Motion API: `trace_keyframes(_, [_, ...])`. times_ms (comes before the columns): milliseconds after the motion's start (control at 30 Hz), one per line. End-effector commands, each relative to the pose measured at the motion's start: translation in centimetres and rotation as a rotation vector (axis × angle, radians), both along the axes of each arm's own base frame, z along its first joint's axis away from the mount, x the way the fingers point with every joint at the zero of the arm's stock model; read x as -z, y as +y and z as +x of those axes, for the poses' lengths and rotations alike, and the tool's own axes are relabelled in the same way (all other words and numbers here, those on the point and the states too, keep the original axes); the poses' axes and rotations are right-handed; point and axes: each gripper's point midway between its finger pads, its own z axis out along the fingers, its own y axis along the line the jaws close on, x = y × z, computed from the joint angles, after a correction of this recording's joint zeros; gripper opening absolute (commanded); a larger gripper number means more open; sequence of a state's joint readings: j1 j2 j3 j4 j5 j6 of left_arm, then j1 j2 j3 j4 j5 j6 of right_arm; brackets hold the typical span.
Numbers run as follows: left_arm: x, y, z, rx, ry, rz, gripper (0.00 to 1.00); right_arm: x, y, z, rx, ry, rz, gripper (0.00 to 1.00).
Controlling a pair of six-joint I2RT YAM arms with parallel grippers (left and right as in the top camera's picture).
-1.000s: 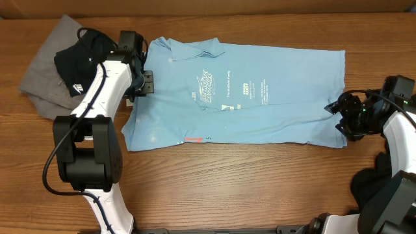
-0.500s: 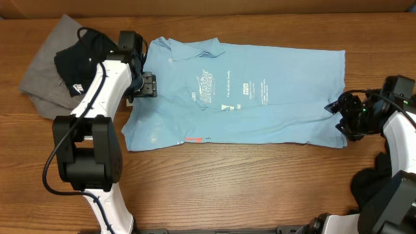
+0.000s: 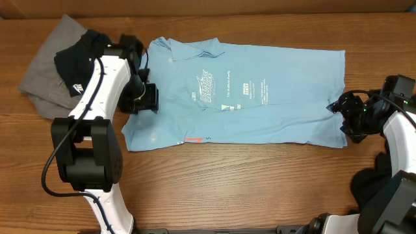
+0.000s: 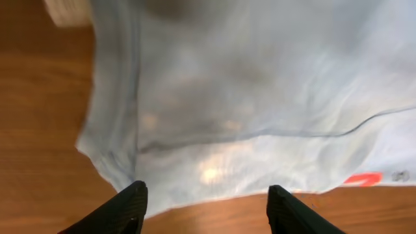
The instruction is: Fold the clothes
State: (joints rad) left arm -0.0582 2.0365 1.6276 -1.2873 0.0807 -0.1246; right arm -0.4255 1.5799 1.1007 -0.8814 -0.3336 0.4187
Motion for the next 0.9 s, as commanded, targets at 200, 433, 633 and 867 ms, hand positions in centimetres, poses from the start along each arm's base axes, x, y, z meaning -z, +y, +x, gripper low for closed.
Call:
trace_keyframes(200, [5.8, -0.7, -5.6, -0.106, 0.15, -0.075, 0.63, -0.5, -0.5, 0.5, 0.004, -0.012, -0.025, 0.81])
trace_keyframes(433, [7.6, 0.2, -6.9, -0.142, 0.164, -0.022, 0.21, -0.3, -1.4, 0.5, 0.03, -0.004, -0.063, 0.85])
trace_keyframes(633, [7.6, 2.9, -7.0, -0.181, 0.167, 0.058, 0.04, -0.1, -2.8, -0.2, 0.093, 0.018, -0.073, 0.86])
trace_keyframes(867, [7.6, 7.3, -7.3, -0.327, 0.171, 0.055, 0.04, 2.9, -1.9, -2.4, 0.096, 0.132, -0.022, 0.8])
